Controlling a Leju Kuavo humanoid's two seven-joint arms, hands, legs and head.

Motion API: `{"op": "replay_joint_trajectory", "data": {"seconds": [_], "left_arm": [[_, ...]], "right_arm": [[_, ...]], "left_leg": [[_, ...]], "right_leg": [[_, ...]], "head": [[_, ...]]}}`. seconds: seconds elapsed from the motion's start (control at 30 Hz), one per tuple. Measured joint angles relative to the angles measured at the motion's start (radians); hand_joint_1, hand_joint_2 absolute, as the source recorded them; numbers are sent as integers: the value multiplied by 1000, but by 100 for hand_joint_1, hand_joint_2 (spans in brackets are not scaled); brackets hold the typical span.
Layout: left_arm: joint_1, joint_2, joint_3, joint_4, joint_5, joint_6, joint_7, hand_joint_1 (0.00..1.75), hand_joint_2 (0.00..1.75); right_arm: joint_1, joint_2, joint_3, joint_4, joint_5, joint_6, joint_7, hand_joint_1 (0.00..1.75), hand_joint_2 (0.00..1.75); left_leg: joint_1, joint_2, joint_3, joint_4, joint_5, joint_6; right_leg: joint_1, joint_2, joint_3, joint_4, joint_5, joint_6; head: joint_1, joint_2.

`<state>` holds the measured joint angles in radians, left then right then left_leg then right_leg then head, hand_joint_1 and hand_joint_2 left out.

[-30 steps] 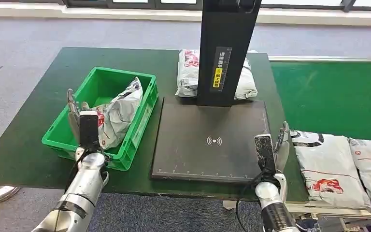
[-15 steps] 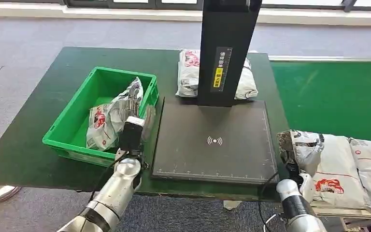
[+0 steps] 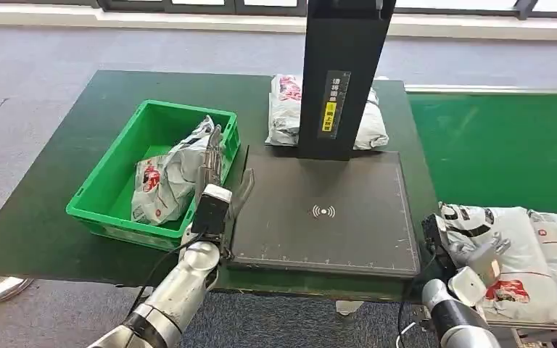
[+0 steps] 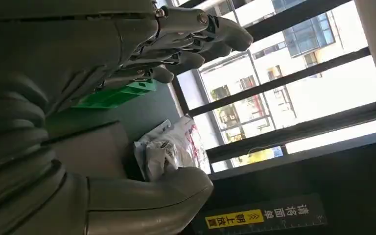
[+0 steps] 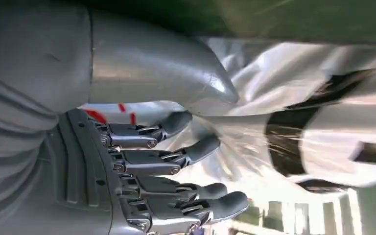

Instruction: Moved the parcel from conveyor to table for the left to box.

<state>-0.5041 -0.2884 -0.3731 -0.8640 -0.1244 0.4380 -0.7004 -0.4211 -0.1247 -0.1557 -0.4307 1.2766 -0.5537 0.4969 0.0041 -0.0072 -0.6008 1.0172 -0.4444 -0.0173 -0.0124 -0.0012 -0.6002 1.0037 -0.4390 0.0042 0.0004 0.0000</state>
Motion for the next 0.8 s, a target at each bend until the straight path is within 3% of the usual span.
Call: {"op": "replay_joint_trajectory", "data": {"seconds": [0.03, 0.07, 0.5, 0.67, 0.8], "left_arm": [[0, 2, -1, 0, 2, -1, 0, 0, 175], [1, 4, -3, 0, 3, -3, 0, 0, 175], [1, 13, -15, 13, 14, -37, 0, 0, 175], [-4, 18, -19, 24, 14, -44, 0, 0, 175], [-4, 23, -24, 27, 10, -46, 4, 0, 175]], "right_arm": [[-2, -4, 4, 2, 33, 29, 31, 87, 175], [-6, -6, 11, 3, 67, 64, 59, 175, 175], [-51, -40, 20, 11, 171, 334, 72, 175, 175], [-54, -47, 20, 11, 176, 438, -51, 175, 175], [-51, -47, 19, 11, 160, 407, -147, 175, 175]], "left_leg": [[0, 0, 0, 0, 0, 0], [0, 0, 0, 0, 0, 0], [0, 1, 2, 0, 0, 1], [0, 2, 5, 0, 0, 1], [1, 5, 6, 0, 0, 1]], "right_leg": [[0, 0, 0, 0, 0, 0], [0, 0, 0, 0, 0, 0], [0, 1, 1, 0, 1, 1], [0, 2, 5, -2, 1, 1], [1, 5, 5, -2, 2, 2]], "head": [[0, 0], [0, 0], [0, 0], [0, 0], [0, 0]]}}
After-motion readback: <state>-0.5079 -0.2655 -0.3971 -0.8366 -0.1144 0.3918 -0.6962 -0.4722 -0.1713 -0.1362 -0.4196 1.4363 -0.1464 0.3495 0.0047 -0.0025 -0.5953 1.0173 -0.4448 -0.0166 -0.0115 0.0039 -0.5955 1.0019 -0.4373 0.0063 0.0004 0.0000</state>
